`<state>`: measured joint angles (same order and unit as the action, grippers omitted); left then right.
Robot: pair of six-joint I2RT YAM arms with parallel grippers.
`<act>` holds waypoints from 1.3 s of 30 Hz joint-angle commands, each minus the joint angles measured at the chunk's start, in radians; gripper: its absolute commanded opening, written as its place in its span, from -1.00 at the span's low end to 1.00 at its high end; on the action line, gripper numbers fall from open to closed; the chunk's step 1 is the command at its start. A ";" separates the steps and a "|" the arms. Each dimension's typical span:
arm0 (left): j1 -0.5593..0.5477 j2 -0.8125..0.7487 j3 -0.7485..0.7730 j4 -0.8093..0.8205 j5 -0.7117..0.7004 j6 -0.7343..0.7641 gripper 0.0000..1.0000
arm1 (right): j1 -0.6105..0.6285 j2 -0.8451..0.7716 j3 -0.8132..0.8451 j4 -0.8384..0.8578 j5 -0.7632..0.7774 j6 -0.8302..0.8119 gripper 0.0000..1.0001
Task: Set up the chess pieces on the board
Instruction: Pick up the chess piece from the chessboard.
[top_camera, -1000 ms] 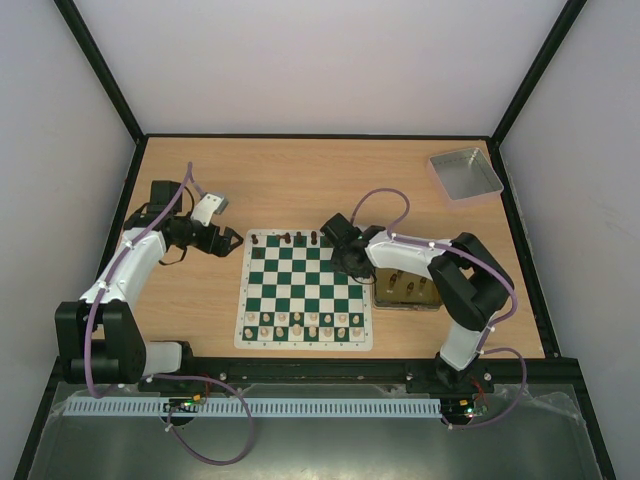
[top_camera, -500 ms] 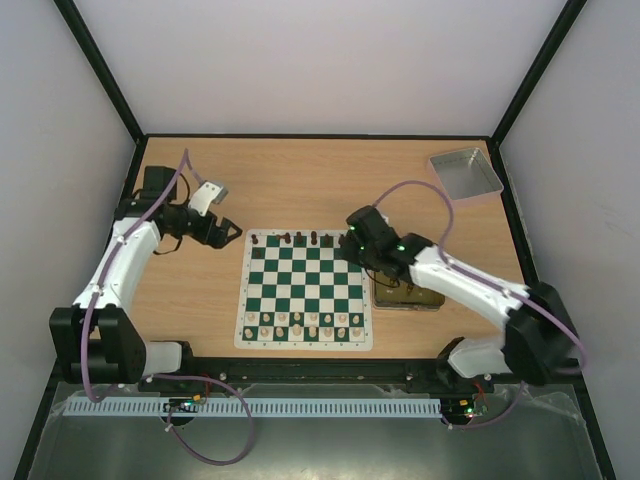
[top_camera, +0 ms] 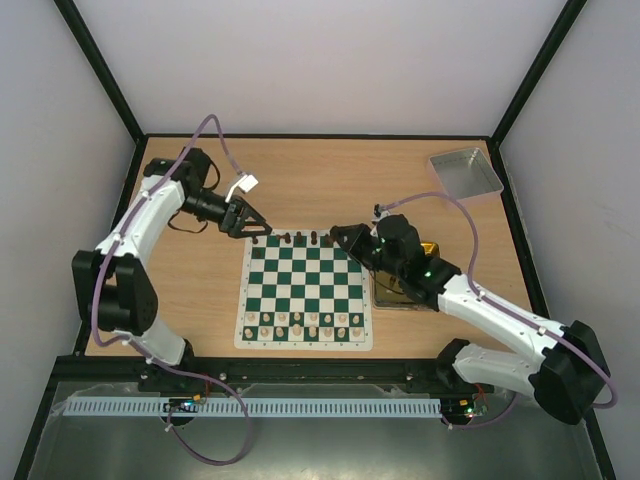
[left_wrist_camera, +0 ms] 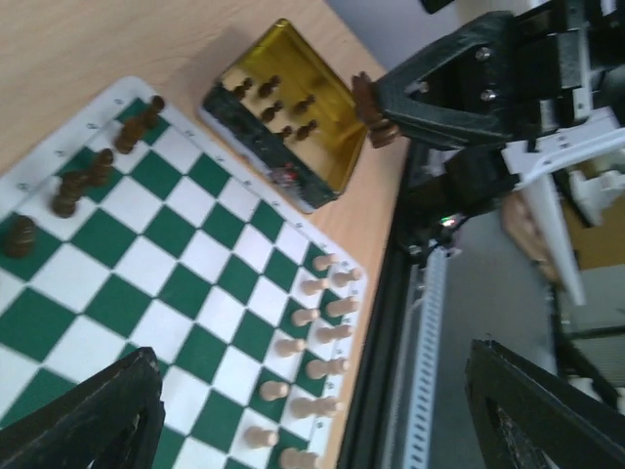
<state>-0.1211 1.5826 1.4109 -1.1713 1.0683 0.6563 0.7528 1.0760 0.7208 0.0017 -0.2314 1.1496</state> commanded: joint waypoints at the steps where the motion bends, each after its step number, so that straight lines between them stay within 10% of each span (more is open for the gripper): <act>1: 0.005 0.053 0.000 -0.116 0.210 0.101 0.64 | -0.004 0.032 -0.043 0.237 0.010 0.117 -0.96; 14: 0.013 0.163 0.007 -0.123 0.256 0.117 0.02 | 0.046 0.414 0.143 0.565 0.004 0.233 -0.96; 39: 0.117 0.227 0.008 -0.122 0.286 0.095 -0.22 | 0.157 0.591 0.263 0.607 0.003 0.243 -0.96</act>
<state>-0.0021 1.8359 1.4105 -1.2762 1.3186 0.7334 0.9028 1.6440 0.9539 0.5735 -0.2344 1.3811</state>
